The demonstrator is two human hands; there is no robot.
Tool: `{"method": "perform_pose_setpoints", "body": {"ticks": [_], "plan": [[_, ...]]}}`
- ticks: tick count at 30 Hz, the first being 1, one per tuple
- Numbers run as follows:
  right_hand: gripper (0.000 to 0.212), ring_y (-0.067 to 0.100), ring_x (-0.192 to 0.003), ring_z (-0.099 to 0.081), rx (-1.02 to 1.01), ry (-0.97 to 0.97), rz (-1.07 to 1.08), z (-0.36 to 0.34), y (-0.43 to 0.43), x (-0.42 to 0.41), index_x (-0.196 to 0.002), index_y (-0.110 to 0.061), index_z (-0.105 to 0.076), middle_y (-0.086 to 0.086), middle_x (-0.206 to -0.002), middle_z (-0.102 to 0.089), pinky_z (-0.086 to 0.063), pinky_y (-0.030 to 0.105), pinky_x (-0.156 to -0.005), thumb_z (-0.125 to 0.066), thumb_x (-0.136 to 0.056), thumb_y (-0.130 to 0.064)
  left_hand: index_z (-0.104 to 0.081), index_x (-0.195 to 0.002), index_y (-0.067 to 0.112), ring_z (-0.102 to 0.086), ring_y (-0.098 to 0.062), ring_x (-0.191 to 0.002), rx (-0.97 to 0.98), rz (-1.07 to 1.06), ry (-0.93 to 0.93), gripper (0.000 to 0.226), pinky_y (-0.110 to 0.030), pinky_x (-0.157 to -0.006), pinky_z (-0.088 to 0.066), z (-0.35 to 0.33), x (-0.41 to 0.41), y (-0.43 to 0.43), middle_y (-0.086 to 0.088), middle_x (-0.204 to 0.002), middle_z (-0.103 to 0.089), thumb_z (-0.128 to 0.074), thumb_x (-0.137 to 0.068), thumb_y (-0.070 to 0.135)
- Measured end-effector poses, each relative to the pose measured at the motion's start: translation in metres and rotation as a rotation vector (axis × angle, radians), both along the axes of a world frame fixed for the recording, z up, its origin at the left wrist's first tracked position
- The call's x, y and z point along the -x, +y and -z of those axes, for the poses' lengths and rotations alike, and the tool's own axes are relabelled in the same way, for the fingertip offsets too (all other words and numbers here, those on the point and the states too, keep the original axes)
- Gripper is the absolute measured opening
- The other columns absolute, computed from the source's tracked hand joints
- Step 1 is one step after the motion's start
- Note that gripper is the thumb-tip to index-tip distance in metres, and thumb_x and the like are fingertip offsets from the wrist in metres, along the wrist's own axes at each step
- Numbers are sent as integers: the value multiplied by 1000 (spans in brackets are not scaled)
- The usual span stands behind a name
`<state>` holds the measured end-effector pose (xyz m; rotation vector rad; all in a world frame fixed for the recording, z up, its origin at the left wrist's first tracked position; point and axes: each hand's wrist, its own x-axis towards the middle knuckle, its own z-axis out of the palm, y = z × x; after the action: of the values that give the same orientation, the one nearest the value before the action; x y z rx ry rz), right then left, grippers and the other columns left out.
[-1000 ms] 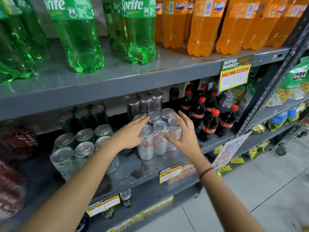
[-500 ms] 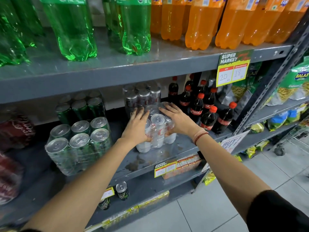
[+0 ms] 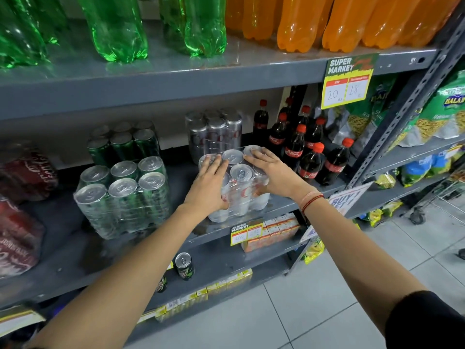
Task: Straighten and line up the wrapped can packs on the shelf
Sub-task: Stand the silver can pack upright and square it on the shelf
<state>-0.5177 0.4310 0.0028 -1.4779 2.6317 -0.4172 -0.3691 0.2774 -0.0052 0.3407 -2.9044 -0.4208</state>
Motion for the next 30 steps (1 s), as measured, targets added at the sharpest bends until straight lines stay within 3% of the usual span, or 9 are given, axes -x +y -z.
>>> {"method": "perform_pose_setpoints", "body": {"ticks": [18,30], "plan": [[103,24,-148,4,8,-41,2,-3,12,-16,-149,-25,-18,4,-161,-10,-12,42,-119,-82,-69,-25,-7,-148,8,6,-29,-146,58,14,-9,114,-33,-116,1,-1,-12,11,-11,-159,-4,-81,-65,32],[102,25,-148,7,-24,-74,23,-12,10,-20,-150,-22,-15,5,-161,-6,-7,40,-118,-80,-72,-20,-4,-148,8,9,-32,-145,33,10,-80,113,-42,-118,-16,-9,-10,9,-9,-159,-2,-81,-67,30]]}}
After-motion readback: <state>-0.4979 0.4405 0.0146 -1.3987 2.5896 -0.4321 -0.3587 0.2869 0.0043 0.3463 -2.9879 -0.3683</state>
